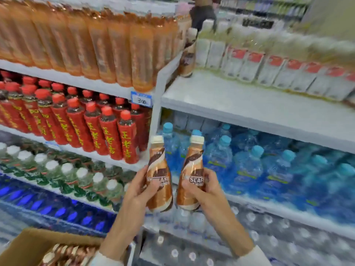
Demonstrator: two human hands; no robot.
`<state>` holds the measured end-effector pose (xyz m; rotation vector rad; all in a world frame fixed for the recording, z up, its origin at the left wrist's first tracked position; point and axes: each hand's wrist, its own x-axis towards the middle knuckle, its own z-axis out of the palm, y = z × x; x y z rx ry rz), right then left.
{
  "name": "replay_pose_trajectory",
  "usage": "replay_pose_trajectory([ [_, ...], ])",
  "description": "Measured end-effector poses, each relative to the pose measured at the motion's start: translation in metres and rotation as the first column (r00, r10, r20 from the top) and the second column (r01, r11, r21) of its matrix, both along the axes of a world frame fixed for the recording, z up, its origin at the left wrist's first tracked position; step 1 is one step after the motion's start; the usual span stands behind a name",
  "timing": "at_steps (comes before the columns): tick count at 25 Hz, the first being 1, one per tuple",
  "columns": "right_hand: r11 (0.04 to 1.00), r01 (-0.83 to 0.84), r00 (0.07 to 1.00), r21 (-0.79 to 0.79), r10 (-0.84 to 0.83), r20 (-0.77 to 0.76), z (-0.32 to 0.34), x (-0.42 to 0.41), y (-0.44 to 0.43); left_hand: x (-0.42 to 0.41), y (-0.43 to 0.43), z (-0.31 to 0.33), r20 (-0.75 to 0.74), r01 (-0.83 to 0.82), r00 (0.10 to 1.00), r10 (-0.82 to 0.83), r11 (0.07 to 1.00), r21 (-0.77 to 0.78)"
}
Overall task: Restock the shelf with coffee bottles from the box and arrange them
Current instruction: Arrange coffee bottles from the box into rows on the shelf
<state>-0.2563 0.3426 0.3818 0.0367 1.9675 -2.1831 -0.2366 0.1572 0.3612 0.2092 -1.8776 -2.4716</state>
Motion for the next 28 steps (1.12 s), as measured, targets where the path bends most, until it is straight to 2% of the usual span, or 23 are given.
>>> replay_pose_trajectory([
  [5,0.990,0.141,0.970,-0.029,-0.144,-0.194,0.061,-0.027,0.094,-0.056,0.094,0.069,-0.214,0.166,0.961,-0.173,0.985,-0.051],
  [11,0.974,0.223,0.904,-0.032,-0.219,-0.367,0.122,-0.089,0.153,-0.120,0.168,0.138,-0.373,0.135,0.910,-0.182,0.980,-0.150],
  [16,0.971,0.236,0.876,0.045,-0.193,-0.443,0.146,-0.139,0.162,-0.179,0.185,0.162,-0.402,0.154,0.876,-0.268,0.944,-0.293],
  [21,0.966,0.238,0.907,0.102,-0.183,-0.380,0.134,-0.172,0.163,-0.221,0.179,0.146,-0.334,0.179,0.878,-0.342,0.883,-0.435],
  [28,0.948,0.239,0.898,0.211,-0.134,-0.419,0.109,-0.185,0.167,-0.242,0.174,0.118,-0.328,0.177,0.875,-0.355,0.867,-0.466],
])
